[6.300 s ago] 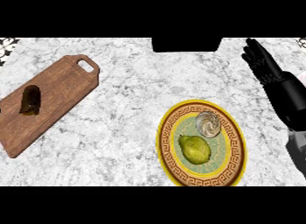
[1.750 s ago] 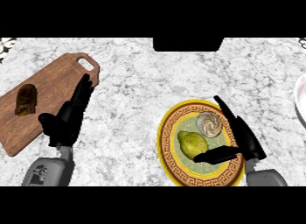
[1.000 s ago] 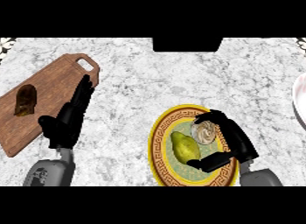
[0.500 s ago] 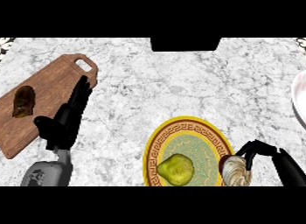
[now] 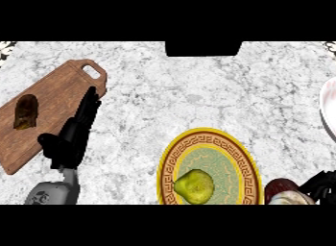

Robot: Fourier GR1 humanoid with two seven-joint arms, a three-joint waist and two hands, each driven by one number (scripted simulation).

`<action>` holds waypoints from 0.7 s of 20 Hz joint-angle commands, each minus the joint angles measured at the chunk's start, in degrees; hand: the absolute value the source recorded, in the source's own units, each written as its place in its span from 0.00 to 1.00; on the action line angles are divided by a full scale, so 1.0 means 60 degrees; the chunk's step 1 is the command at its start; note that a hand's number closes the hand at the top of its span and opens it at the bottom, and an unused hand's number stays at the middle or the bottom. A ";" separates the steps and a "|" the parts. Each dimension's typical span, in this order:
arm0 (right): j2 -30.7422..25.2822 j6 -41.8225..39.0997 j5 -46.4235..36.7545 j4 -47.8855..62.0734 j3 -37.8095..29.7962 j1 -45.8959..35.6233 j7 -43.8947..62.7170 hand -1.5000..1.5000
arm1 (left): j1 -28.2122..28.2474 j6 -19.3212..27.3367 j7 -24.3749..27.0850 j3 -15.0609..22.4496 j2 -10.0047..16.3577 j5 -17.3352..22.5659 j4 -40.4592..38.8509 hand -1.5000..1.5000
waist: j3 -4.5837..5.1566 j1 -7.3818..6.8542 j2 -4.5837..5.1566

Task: Pick the cupcake from the plate and place it in the bowl

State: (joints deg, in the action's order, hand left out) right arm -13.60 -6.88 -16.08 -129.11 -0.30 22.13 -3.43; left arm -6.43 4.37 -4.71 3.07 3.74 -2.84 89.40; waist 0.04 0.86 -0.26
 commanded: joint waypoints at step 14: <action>-0.2610 -0.0299 0.1427 -0.2325 -0.3060 -0.4605 0.7412 1.00 | -0.0165 -0.0208 -0.0206 -0.0125 0.0095 0.0125 0.0268 0.50 | 0.0014 -0.0204 0.0027</action>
State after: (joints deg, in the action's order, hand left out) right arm -24.94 -7.79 -11.48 -138.32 -13.91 2.77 29.24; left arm -7.83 3.57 -5.30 2.54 3.89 -2.46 89.46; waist 0.13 -0.08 -0.06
